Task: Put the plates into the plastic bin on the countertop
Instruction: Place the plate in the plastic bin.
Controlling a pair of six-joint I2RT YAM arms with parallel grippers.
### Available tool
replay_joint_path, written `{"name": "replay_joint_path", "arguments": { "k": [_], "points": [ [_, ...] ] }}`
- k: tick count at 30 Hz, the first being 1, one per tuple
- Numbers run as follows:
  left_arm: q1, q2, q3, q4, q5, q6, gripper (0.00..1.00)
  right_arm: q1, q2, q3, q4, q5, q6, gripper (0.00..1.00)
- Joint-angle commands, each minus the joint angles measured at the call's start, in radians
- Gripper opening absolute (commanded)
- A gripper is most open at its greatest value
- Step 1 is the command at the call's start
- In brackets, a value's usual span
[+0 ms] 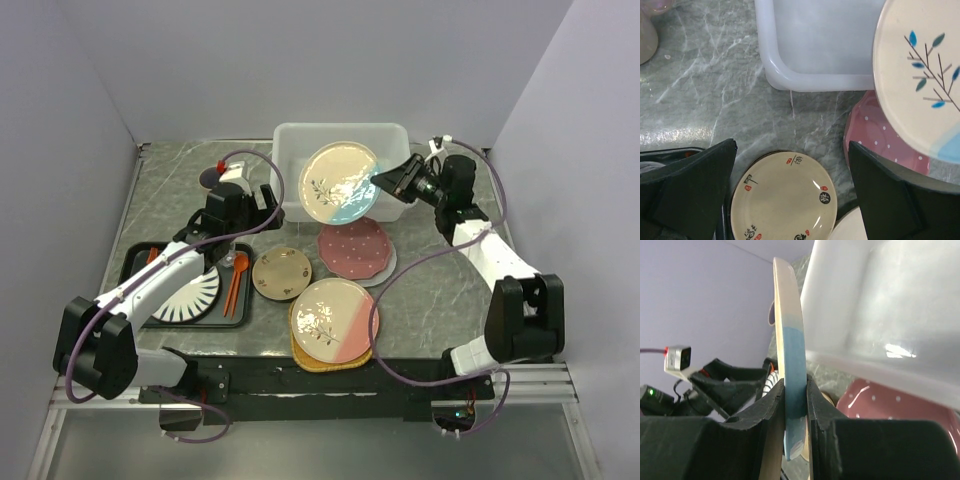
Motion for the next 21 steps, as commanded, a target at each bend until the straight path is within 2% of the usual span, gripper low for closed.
{"name": "replay_joint_path", "arguments": {
  "k": [1, 12, 21],
  "points": [
    [0.004, -0.013, 0.013, 0.034, 0.025, 0.021, 0.99, 0.013, 0.046, 0.152, 0.162, -0.027, 0.069, 0.0],
    [0.006, 0.001, 0.006, 0.051, 0.042, 0.027, 0.99, 0.03, 0.216, 0.419, 0.055, -0.014, 0.046, 0.0],
    [0.006, -0.012, 0.002, 0.063, 0.057, 0.029, 0.99, 0.038, 0.304, 0.517, -0.005, -0.008, 0.023, 0.0]
  ]
}}
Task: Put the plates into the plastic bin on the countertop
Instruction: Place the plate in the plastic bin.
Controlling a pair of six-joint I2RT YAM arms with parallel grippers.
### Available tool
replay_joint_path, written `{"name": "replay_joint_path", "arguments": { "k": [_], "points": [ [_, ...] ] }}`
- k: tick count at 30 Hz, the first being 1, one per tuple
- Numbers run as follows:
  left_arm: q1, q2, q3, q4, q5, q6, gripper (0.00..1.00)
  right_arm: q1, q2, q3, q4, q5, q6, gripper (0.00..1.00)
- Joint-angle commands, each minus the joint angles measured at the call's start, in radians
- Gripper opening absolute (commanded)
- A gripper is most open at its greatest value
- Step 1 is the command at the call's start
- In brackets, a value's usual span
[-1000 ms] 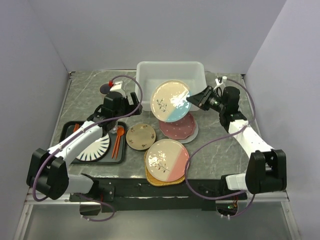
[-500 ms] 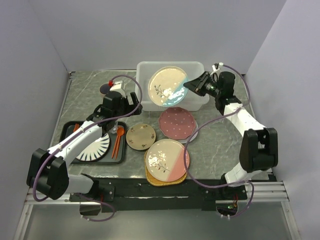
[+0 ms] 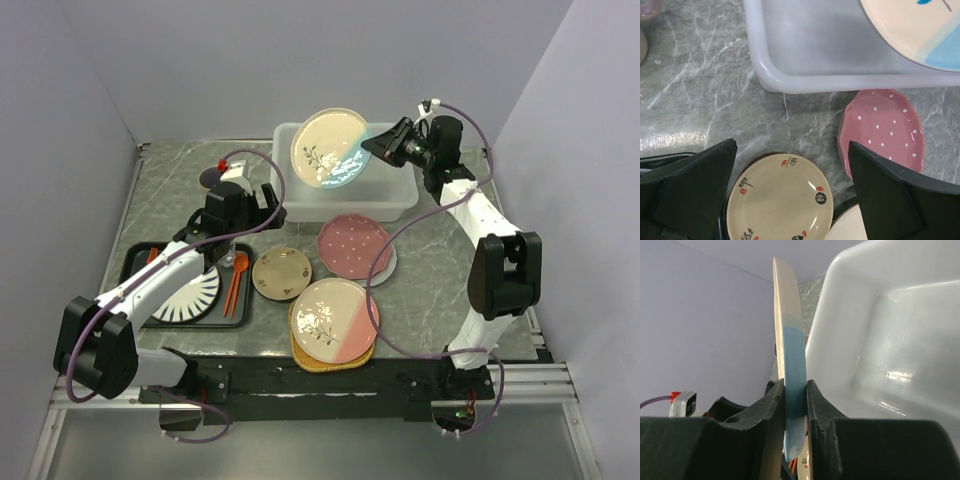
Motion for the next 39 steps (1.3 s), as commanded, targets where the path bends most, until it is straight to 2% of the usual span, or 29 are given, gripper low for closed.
{"name": "replay_joint_path", "arguments": {
  "k": [1, 19, 32, 39],
  "points": [
    [0.003, -0.014, 0.002, 0.039, 0.022, 0.024, 0.99, 0.015, 0.009, 0.103, 0.079, -0.017, 0.01, 0.0],
    [0.005, -0.025, -0.007, 0.029, 0.02, 0.031, 0.99, 0.028, 0.243, 0.238, 0.03, 0.015, 0.015, 0.0],
    [0.006, -0.033, -0.007, 0.032, 0.033, 0.027, 0.99, 0.035, 0.35, 0.382, -0.223, 0.087, -0.114, 0.0],
    [0.006, -0.037, -0.01, 0.028, 0.031, 0.028, 0.99, 0.036, 0.372, 0.38, -0.267, 0.095, -0.145, 0.0]
  ]
}}
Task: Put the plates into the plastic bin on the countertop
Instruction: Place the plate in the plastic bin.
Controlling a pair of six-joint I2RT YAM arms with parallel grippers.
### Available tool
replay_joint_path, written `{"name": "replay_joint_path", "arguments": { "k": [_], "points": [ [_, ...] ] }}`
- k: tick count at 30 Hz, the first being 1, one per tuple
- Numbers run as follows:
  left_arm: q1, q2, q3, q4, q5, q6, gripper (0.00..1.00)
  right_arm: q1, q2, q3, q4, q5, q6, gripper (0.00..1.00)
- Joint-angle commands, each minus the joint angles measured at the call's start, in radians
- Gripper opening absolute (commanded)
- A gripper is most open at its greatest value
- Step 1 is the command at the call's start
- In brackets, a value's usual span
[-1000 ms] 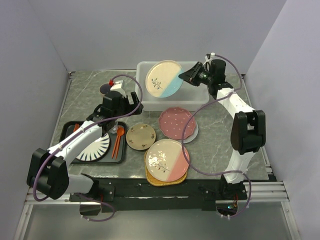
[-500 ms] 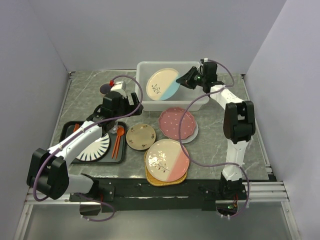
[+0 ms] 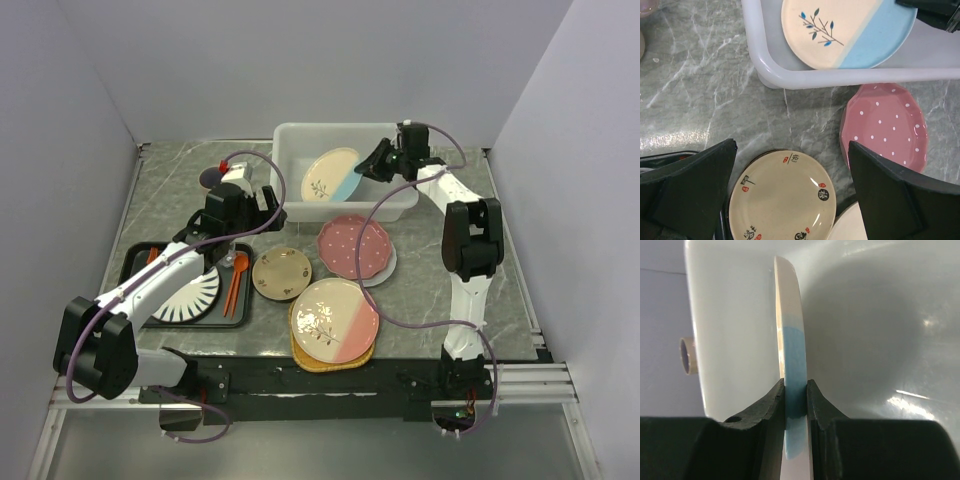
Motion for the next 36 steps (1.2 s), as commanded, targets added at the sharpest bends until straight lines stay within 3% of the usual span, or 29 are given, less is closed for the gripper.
{"name": "replay_joint_path", "arguments": {
  "k": [1, 15, 28, 36],
  "points": [
    [0.004, -0.036, 0.002, 0.029, 0.013, 0.011, 0.99, 0.012, -0.022, 0.079, 0.052, -0.039, -0.004, 0.0],
    [0.003, -0.042, -0.004, 0.03, 0.015, 0.008, 0.99, 0.013, -0.007, 0.09, -0.021, 0.004, -0.07, 0.0],
    [0.004, -0.039, -0.018, 0.041, 0.027, 0.0, 0.99, 0.035, 0.054, 0.186, -0.244, 0.195, -0.232, 0.0],
    [0.004, -0.048, -0.023, 0.039, 0.03, -0.005, 0.99, 0.045, 0.097, 0.216, -0.291, 0.244, -0.268, 0.0]
  ]
}}
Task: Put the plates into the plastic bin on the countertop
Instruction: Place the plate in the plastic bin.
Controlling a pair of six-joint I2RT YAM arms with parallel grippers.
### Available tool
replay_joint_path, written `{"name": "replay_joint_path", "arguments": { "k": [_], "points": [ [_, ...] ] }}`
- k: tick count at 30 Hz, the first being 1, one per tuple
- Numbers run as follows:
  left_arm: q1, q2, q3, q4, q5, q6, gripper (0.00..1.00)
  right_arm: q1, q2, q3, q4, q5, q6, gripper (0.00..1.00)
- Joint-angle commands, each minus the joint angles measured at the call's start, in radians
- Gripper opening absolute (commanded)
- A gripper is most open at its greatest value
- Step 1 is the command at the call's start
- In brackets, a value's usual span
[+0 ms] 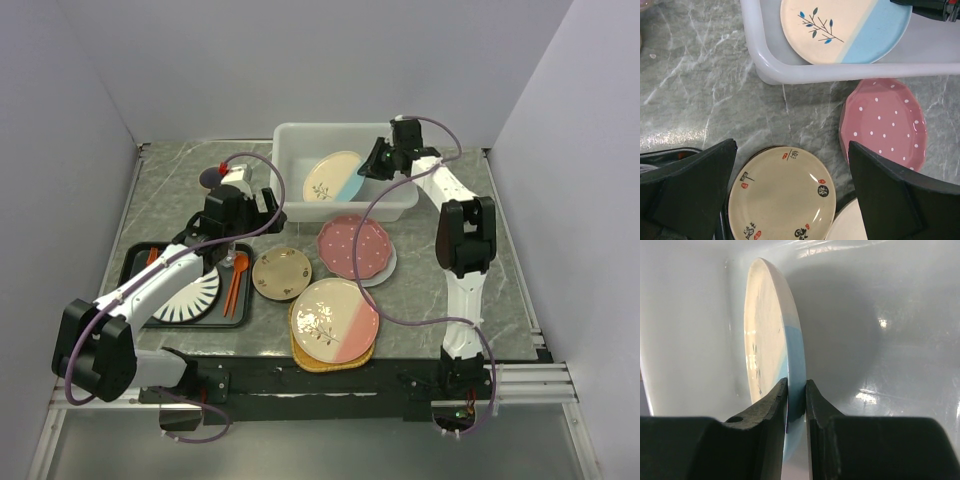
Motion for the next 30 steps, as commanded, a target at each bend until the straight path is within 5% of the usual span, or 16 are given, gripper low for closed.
{"name": "replay_joint_path", "arguments": {
  "k": [1, 30],
  "points": [
    [0.003, -0.035, -0.007, 0.038, 0.017, -0.004, 0.99, 0.018, 0.035, 0.057, -0.065, 0.087, -0.079, 0.01],
    [0.004, -0.001, -0.023, 0.057, 0.049, -0.027, 0.99, 0.026, 0.051, 0.117, -0.176, 0.234, -0.156, 0.48]
  ]
}}
